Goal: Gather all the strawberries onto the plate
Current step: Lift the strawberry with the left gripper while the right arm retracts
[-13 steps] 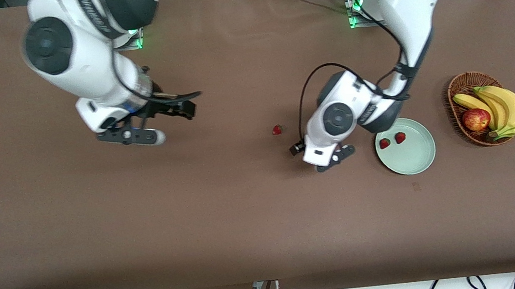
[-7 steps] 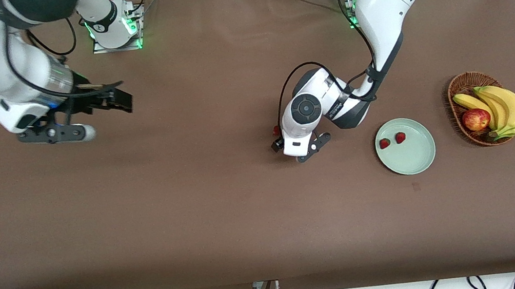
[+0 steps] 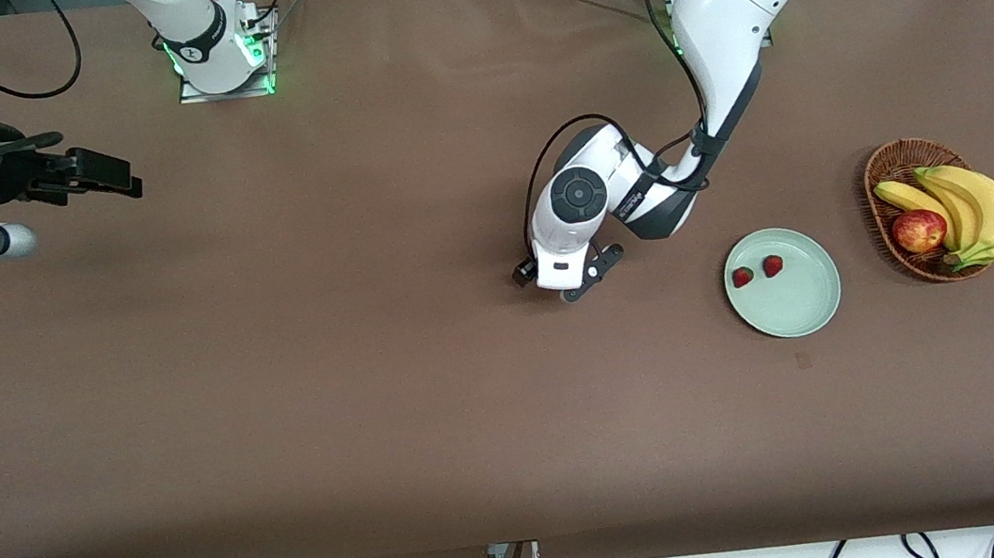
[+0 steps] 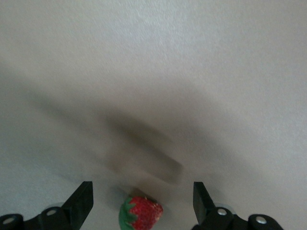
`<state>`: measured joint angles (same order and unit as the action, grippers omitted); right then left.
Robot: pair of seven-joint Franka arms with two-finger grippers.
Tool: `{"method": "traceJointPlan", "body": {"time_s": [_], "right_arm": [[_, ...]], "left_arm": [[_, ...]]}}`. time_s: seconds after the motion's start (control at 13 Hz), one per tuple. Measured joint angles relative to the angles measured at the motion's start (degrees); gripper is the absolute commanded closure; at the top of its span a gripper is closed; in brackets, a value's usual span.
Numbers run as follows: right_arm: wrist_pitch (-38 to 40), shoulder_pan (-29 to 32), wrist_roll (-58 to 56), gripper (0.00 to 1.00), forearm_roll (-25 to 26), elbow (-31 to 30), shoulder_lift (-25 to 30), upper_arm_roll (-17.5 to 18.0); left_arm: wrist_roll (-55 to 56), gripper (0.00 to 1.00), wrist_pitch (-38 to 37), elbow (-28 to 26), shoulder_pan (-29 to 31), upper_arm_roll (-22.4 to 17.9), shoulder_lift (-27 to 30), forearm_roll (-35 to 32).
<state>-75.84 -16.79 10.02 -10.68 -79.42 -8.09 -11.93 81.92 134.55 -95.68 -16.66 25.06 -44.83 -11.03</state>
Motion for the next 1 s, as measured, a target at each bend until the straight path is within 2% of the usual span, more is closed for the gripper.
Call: {"method": "traceJointPlan", "body": {"time_s": [0.08,0.23,0.31,0.38,0.54,0.61,1.0], "right_arm": [[-1.3,4.2,-0.2,0.0,2.0,-1.3,0.6,4.7],[-6.9,6.7,-0.3,0.0,5.7,-6.7,3.5,9.3],[-9.5,6.7,-0.3,0.0,6.5,-9.9,5.4,10.3],[-11.0,6.7,-0.3,0.0,6.9,-12.4,7.0,10.8],[-12.0,6.8,-1.4,0.0,7.6,-13.8,8.5,10.9],[-12.3,6.9,-2.3,0.0,7.8,-13.8,8.8,10.8],[-12.4,7.3,-6.4,0.0,7.8,-13.8,9.0,7.3]], "left_arm": [[0.2,0.21,0.1,-0.2,-0.4,0.0,0.0,0.0],[0.3,0.52,0.1,-0.9,-0.9,0.0,0.0,0.0],[0.3,0.6,0.2,-1.2,-1.0,0.0,0.0,0.0],[0.3,0.63,0.3,-1.5,-1.0,0.0,0.0,0.0],[0.3,0.76,0.8,-1.4,-1.3,0.1,0.1,0.0],[0.3,0.79,0.8,-1.5,-1.3,0.1,0.1,0.0],[0.3,0.79,0.6,-1.4,-1.0,-0.2,0.3,0.0]]}}
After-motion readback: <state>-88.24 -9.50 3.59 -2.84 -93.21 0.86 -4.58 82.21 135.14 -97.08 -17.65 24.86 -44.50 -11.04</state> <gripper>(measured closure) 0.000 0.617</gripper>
